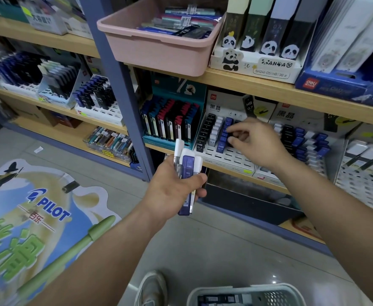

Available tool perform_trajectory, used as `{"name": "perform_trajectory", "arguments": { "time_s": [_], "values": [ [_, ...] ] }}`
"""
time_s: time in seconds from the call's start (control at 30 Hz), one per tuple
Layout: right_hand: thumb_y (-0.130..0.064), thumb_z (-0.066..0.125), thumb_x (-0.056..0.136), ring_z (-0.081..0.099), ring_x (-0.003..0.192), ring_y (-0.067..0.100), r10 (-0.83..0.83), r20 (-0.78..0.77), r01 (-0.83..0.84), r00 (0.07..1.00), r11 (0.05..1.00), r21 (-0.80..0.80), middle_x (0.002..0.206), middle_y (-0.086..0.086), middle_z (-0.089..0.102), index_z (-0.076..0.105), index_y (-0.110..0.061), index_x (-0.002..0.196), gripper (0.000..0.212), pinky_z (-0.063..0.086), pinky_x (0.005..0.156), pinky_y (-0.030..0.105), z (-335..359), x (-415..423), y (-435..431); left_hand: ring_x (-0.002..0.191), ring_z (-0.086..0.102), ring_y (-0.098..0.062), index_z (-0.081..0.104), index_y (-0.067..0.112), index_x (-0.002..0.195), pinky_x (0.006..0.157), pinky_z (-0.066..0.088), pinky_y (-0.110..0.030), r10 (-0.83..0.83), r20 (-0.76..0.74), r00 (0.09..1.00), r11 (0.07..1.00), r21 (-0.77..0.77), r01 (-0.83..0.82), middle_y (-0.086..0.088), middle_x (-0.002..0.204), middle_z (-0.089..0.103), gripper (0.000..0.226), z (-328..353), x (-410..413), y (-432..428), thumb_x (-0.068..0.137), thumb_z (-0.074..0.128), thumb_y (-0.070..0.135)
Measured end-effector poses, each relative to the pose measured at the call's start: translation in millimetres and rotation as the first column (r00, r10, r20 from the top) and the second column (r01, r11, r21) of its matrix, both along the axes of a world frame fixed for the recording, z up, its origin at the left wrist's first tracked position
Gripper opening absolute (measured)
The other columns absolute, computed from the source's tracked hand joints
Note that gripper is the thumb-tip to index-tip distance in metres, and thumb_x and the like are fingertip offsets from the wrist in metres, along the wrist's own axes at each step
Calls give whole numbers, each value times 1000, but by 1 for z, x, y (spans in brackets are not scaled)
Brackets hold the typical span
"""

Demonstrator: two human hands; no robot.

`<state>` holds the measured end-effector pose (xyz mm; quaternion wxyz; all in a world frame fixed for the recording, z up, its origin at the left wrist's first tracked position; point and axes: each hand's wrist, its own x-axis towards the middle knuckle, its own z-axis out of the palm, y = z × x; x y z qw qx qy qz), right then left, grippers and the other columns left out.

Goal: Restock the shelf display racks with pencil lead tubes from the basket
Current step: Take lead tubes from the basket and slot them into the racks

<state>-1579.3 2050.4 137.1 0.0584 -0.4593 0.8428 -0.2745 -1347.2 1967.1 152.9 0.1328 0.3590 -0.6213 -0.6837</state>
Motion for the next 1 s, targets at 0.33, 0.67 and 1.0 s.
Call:
{"name": "perform_trajectory", "arguments": {
  "time_s": [0.33,0.67,1.0],
  "values": [
    [-4,74,85,71,79,22,217,762,-13,610,965,-264,88,8,70,70,-11,104,21,60,75,33,22,82,21,73,74,-23,59,11,120,70,63,-35,-120,-61,991,993,-12,119,-10,98,76,33,5,-4,11,89,72,7],
    [0,61,95,72,80,25,147,812,231,565,916,-327,94,16,72,65,-5,101,9,59,72,32,28,62,54,78,77,-27,55,8,114,68,63,-35,-68,-24,997,996,49,70,-10,97,76,30,2,-13,13,90,72,9],
    [-3,69,89,70,70,20,-76,625,360,777,868,-342,79,10,73,67,-11,99,13,59,66,35,28,30,131,52,60,-11,58,11,102,52,51,-23,-172,79,982,979,-92,179,-3,69,63,20,-8,-27,27,89,74,11]
  ]
}}
